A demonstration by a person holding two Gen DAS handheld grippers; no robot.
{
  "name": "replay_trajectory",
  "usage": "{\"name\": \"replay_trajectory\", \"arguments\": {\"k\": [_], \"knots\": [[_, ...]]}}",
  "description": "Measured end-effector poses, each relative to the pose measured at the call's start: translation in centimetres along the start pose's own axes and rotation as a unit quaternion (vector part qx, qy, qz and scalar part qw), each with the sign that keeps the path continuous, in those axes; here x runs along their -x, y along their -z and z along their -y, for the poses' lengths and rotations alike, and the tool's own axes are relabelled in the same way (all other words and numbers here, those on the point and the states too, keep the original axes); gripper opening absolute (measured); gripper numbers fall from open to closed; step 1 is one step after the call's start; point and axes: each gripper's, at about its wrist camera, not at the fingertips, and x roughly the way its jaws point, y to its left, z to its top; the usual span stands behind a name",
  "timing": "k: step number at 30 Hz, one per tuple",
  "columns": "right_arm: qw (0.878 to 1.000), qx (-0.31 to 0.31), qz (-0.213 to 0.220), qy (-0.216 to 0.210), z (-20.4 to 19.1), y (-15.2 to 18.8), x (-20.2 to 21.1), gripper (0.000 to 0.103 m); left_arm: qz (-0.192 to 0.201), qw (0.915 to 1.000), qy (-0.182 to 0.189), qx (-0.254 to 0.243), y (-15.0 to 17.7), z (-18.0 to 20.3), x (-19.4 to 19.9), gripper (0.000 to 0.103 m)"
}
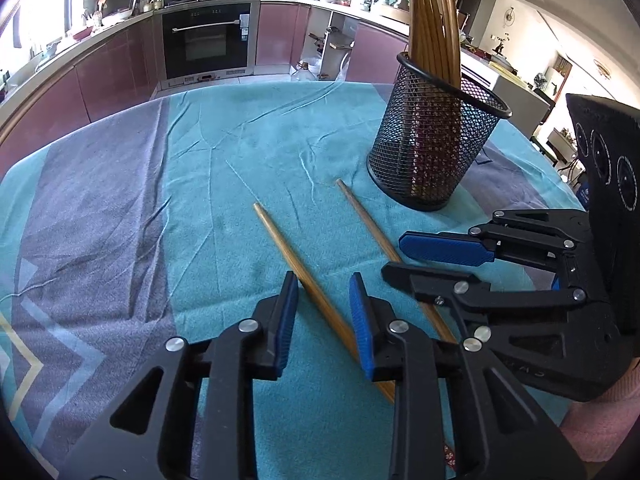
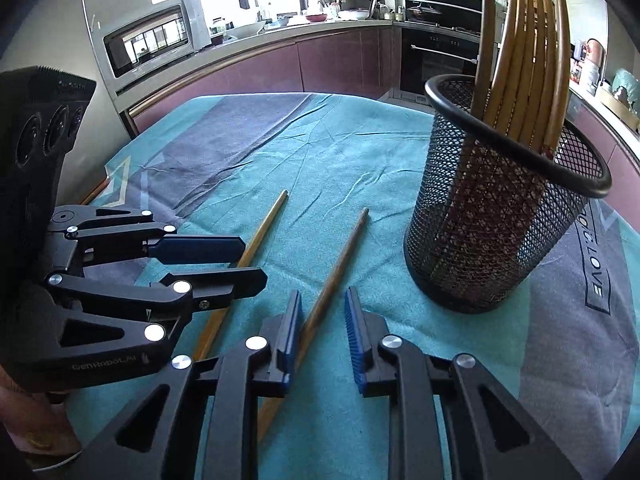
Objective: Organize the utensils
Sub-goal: 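Move the left tool to a chopstick and close on it while the right tool grasps another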
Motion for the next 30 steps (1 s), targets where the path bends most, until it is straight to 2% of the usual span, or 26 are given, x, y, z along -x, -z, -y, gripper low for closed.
{"name": "replay_trajectory", "arguments": {"k": [4,12,14,20,30], "knots": [[1.0,-0.009,-0.002,-0.008,0.4,0.0,0.2,0.01,0.0,0.9999,0.0,0.017,0.1,-0.3,0.1,0.016],[1.0,-0.006,-0.004,-0.002,0.7,0.1,0.3,0.009,0.002,0.9998,-0.003,0.02,0.2,-0.3,0.2,0.014],[1.0,-0.008,-0.006,-0.001,0.8,0.1,0.2,0.009,-0.001,0.9998,-0.005,0.021,0.2,-0.3,0.1,0.017],[1.0,-0.011,-0.002,-0.004,0.7,-0.1,-0.2,0.01,0.001,0.9997,-0.009,0.021,0.0,-0.3,-0.1,0.017],[0.999,-0.034,0.008,-0.023,1.7,0.4,0.9,0.005,0.007,0.9991,-0.012,0.041,0.2,-0.2,0.2,0.011]]}}
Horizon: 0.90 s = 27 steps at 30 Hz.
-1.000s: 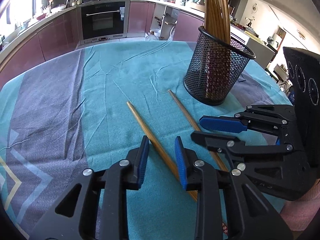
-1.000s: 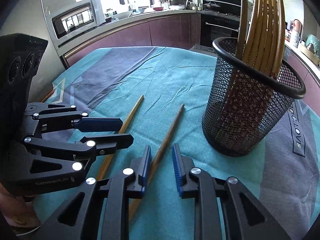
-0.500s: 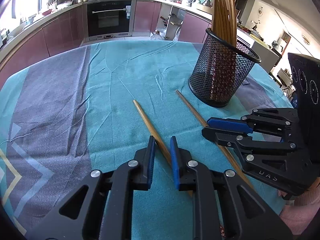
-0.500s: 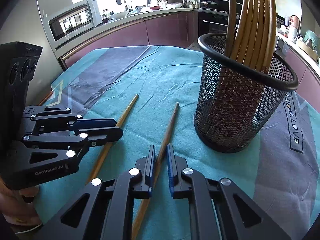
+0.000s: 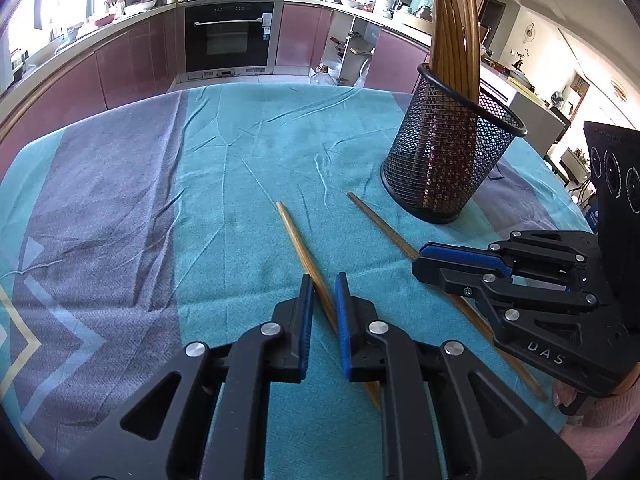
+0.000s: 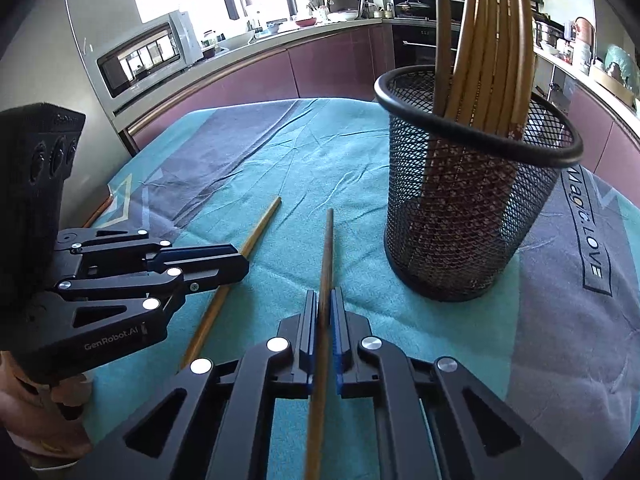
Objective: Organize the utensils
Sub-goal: 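Move the left tool to a chopstick and close on it while the right tool grasps another, then lift both held bamboo chopsticks upright and carry them over the black mesh cup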
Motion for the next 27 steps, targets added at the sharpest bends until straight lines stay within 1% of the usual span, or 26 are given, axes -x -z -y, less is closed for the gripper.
{"name": "replay_trajectory", "arguments": {"k": [4,9,12,14,16,18,22,23,24,25,27], "knots": [[1.0,-0.006,0.009,-0.01,0.2,0.1,1.0,0.005,0.001,1.0,0.005,-0.001,0.2,0.2,0.3,0.007],[1.0,-0.014,0.014,-0.024,0.6,0.3,1.7,0.005,0.001,1.0,0.006,-0.004,0.5,0.4,0.5,0.007],[1.0,-0.011,0.01,-0.024,0.6,0.5,1.5,0.005,-0.004,1.0,0.005,-0.007,0.5,0.5,0.3,0.008],[1.0,-0.008,0.0,-0.017,0.5,0.5,1.0,0.005,-0.01,0.9999,-0.001,-0.013,0.5,0.6,0.0,0.013],[1.0,-0.005,-0.011,-0.008,0.3,0.5,0.4,0.007,-0.01,0.9998,-0.004,-0.019,0.5,0.7,-0.1,0.013],[1.0,-0.003,-0.009,-0.004,0.1,0.6,0.1,0.01,-0.01,0.9996,-0.007,-0.025,0.4,0.9,-0.2,0.013],[0.999,0.031,-0.007,0.027,-1.1,0.3,-0.3,0.011,-0.01,0.9992,-0.014,-0.035,0.3,1.2,-0.3,0.013],[0.999,0.037,-0.007,0.029,-1.2,0.3,-0.4,0.01,-0.009,0.9991,-0.016,-0.037,0.3,1.2,-0.3,0.013],[0.999,0.038,-0.007,0.03,-1.2,0.2,-0.5,0.007,-0.009,0.9991,-0.019,-0.037,0.3,1.2,-0.3,0.011],[0.999,0.033,-0.007,0.023,-1.1,0.2,-0.5,0.005,-0.008,0.9991,-0.02,-0.036,0.3,1.2,-0.3,0.009],[1.0,0.025,-0.006,0.018,-0.8,0.3,-0.4,0.005,-0.008,0.9993,-0.019,-0.031,0.3,1.1,-0.3,0.009]]}}
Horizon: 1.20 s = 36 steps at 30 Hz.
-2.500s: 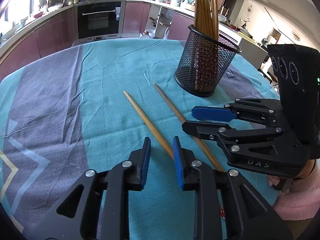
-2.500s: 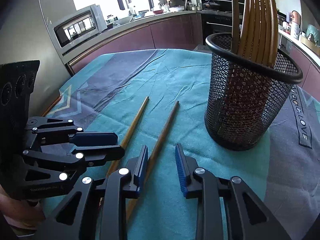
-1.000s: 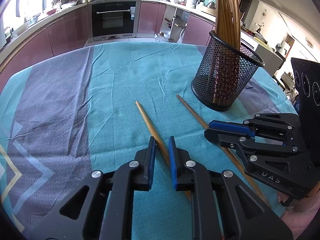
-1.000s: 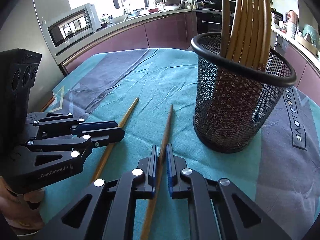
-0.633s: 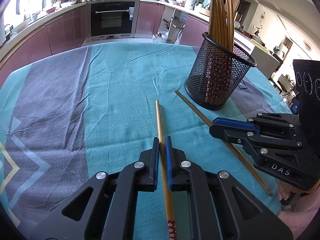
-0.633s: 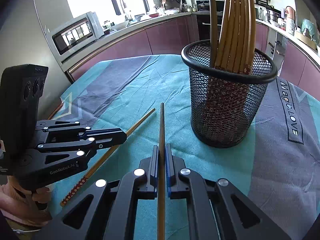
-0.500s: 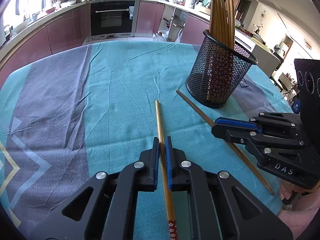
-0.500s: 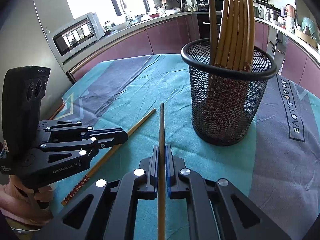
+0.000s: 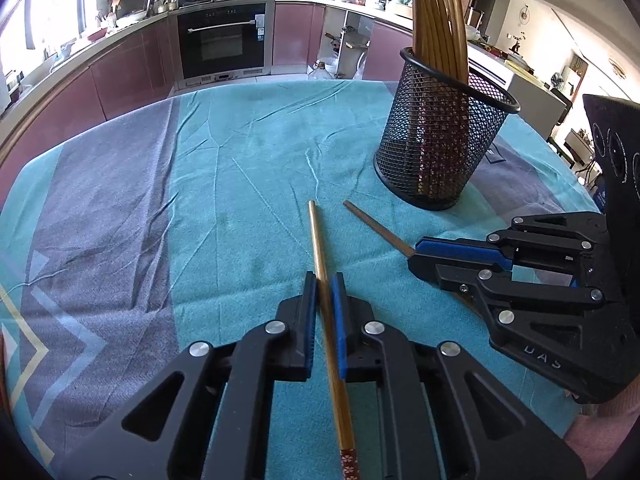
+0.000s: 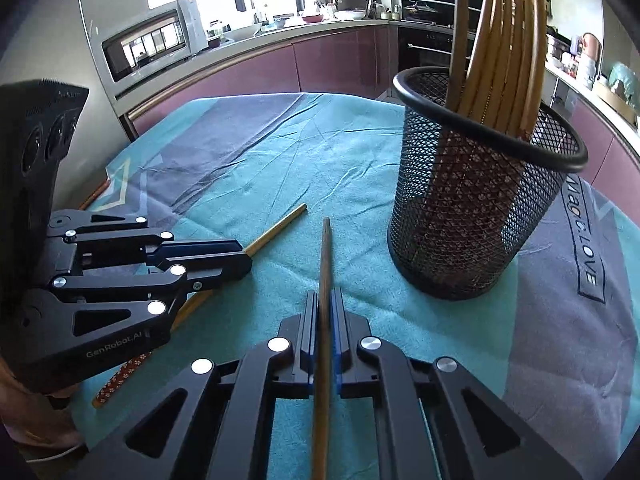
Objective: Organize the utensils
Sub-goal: 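Lift both held bamboo chopsticks upright and carry them over the black mesh cup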
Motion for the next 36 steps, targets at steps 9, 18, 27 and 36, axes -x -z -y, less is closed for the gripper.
{"name": "replay_trajectory", "arguments": {"k": [9,18,27,36], "knots": [[0.998,-0.025,0.038,-0.046,0.9,0.0,2.7,0.005,0.012,0.9999,0.009,0.009,-0.1,-0.4,1.2,0.007],[0.993,-0.042,0.081,-0.07,1.5,-0.3,5.5,0.005,0.031,0.9986,0.04,0.014,-0.7,-0.6,3.4,0.007],[0.987,-0.057,0.125,-0.081,2.6,-0.5,8.4,0.005,0.052,0.9947,0.085,0.024,-1.4,-0.8,5.7,0.007],[0.981,-0.065,0.161,-0.083,3.4,-0.8,10.8,0.005,0.078,0.9916,0.102,0.019,-2.0,-0.3,8.1,0.007]]}}
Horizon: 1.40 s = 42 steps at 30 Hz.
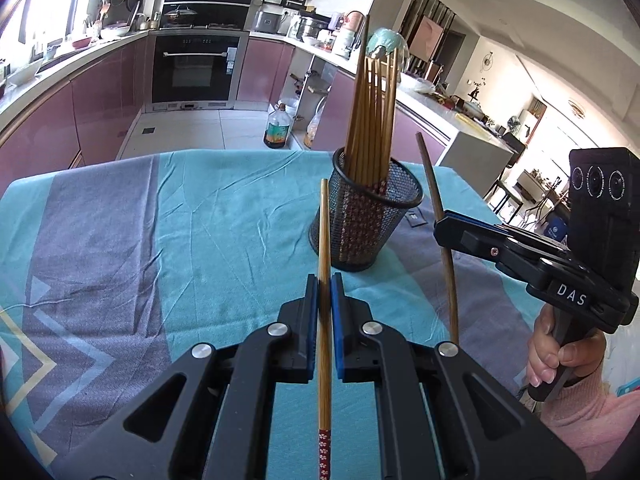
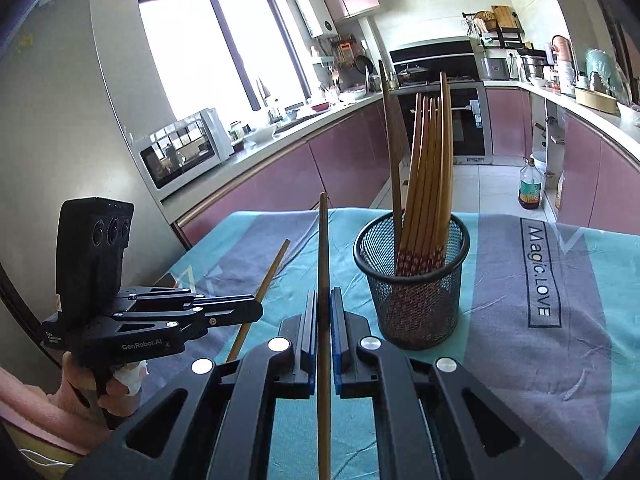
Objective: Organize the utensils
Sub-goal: 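Lift both held bamboo chopsticks upright and carry them over the black mesh cup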
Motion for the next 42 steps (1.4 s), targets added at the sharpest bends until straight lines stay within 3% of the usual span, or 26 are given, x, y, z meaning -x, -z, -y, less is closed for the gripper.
{"name": "replay_trajectory", "arguments": {"k": [16,42], "knots": [[0.999,0.009,0.051,0.007,0.0,-2.0,2.7,0.005,0.043,0.9988,0.022,-0.006,-1.8,1.1,2.8,0.007],[0.997,0.027,0.078,0.014,-0.1,-3.7,3.6,0.005,0.071,0.9969,0.027,-0.02,-3.9,2.0,2.9,0.007]]}}
